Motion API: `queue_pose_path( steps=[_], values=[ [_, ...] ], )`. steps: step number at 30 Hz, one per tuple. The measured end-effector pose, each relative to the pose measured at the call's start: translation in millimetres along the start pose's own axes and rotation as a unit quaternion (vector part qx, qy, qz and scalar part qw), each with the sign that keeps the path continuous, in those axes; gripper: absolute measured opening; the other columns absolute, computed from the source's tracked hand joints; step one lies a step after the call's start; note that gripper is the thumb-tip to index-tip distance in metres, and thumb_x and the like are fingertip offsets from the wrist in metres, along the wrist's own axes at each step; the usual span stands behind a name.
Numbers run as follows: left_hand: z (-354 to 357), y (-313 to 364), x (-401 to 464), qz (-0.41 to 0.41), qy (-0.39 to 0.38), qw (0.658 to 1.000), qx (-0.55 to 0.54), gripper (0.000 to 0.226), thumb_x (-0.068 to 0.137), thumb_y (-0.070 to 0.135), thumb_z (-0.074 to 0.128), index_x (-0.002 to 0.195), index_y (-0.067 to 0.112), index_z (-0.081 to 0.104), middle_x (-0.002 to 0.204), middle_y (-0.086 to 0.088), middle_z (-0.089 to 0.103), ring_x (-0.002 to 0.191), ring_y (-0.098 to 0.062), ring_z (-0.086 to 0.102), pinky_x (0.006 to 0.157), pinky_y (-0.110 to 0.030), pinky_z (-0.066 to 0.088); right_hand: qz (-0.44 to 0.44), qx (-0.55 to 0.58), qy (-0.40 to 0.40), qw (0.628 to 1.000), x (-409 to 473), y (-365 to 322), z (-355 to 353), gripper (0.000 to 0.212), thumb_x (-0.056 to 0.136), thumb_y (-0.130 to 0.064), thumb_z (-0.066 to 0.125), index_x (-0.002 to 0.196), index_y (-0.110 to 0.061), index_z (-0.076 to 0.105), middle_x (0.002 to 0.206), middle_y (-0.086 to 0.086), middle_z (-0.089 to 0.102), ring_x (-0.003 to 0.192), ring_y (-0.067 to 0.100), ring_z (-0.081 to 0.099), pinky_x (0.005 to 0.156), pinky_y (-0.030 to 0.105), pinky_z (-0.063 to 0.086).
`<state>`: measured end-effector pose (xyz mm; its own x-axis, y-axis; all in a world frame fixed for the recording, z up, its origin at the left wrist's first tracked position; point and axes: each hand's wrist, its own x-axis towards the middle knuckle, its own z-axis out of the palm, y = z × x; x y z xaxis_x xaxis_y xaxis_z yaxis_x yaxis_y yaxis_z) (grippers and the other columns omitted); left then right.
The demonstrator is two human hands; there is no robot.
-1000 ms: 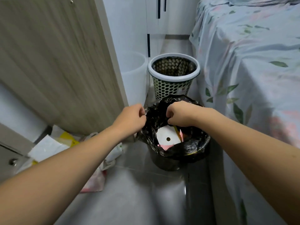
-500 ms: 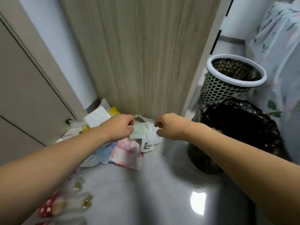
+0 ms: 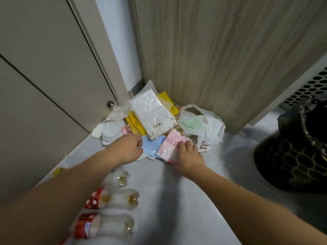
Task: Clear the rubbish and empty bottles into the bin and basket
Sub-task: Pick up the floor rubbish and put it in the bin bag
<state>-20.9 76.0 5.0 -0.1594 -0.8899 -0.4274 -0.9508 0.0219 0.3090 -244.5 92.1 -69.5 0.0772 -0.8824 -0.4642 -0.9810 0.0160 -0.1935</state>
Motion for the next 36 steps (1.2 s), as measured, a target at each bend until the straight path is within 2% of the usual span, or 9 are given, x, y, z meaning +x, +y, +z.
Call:
queue_pose_path(
  steps=[4,9,13,16,18,21,26,29,36],
  values=[
    [0,-3,14,-0.012,0.028,0.999,0.020,0.004,0.089,0.026,0.054,0.089,0.024,0.051,0.097,0.000,0.058,0.086,-0.019,0.053,0.069,-0.028,0.038,-0.004,-0.077,0.016,0.997,10,5,18,0.096,0.078,-0.045,0.063,0.148,-0.013,0.007,0.148,0.017,0.024,0.134,0.036,0.027,0.108,0.042,0.029],
    [4,5,43,-0.005,0.098,0.994,0.041,0.036,0.086,0.024,0.057,0.120,0.012,0.052,0.126,-0.008,0.046,0.114,-0.029,0.045,0.091,-0.038,0.042,-0.042,-0.144,-0.017,0.988,13,8,7,0.054,0.084,-0.025,0.054,0.135,-0.010,0.041,0.135,0.013,0.047,0.124,0.032,0.044,0.103,0.039,0.035],
    [20,30,71,0.026,0.118,0.982,0.142,0.077,0.083,0.048,0.060,0.145,0.015,0.027,0.155,-0.008,0.018,0.140,-0.030,0.021,0.112,-0.045,0.029,-0.052,-0.124,-0.034,0.990,8,13,-21,0.036,0.085,-0.018,0.055,0.120,-0.017,0.057,0.121,0.007,0.061,0.113,0.027,0.058,0.092,0.033,0.044],
    [36,43,87,0.022,0.118,0.963,0.240,0.095,0.084,0.055,0.057,0.151,0.010,0.006,0.160,-0.011,0.002,0.146,-0.032,0.007,0.117,-0.046,0.017,-0.045,-0.062,-0.033,0.996,3,18,-42,0.026,0.088,-0.022,0.055,0.113,-0.015,0.059,0.117,0.009,0.062,0.107,0.030,0.060,0.083,0.032,0.047],
    [42,43,93,0.006,0.108,0.955,0.276,0.087,0.088,0.043,0.055,0.151,0.006,0.007,0.159,-0.015,0.007,0.144,-0.034,0.014,0.116,-0.045,0.019,-0.035,-0.014,-0.034,0.999,3,19,-55,0.020,0.090,-0.027,0.051,0.103,-0.015,0.061,0.111,0.010,0.063,0.101,0.030,0.060,0.077,0.031,0.045],
    [32,44,86,0.012,0.116,0.952,0.285,0.064,0.087,0.018,0.053,0.143,0.006,0.026,0.144,-0.015,0.039,0.124,-0.032,0.046,0.101,-0.040,0.040,-0.040,0.032,-0.045,0.998,-2,20,-80,0.017,0.091,-0.030,0.048,0.084,-0.017,0.056,0.091,0.007,0.061,0.082,0.026,0.057,0.070,0.028,0.043],
    [-25,56,52,0.044,0.253,0.937,0.237,0.024,0.086,0.007,0.049,0.109,0.008,0.054,0.101,-0.015,0.063,0.088,-0.036,0.061,0.064,-0.039,0.045,-0.063,0.063,-0.098,0.991,-26,24,-131,0.028,0.091,-0.026,0.041,0.064,-0.021,0.046,0.087,0.004,0.056,0.085,0.026,0.053,0.072,0.029,0.037],
    [-66,71,31,0.088,0.352,0.909,0.205,0.014,0.081,0.009,0.054,0.094,0.005,0.058,0.084,-0.018,0.063,0.074,-0.038,0.061,0.054,-0.041,0.046,-0.061,0.050,-0.079,0.994,-43,30,-159,0.027,0.092,-0.026,0.040,0.069,-0.020,0.053,0.084,0.002,0.059,0.089,0.026,0.057,0.073,0.028,0.037],
    [-116,163,-10,0.120,0.441,0.888,0.058,0.017,0.086,0.014,0.044,0.098,0.008,0.054,0.095,-0.016,0.062,0.087,-0.038,0.056,0.061,-0.040,0.036,-0.033,0.048,-0.028,0.998,-86,71,-234,0.022,0.087,-0.016,0.052,0.102,-0.010,0.067,0.098,0.009,0.067,0.090,0.027,0.062,0.071,0.027,0.042]
  ],
)
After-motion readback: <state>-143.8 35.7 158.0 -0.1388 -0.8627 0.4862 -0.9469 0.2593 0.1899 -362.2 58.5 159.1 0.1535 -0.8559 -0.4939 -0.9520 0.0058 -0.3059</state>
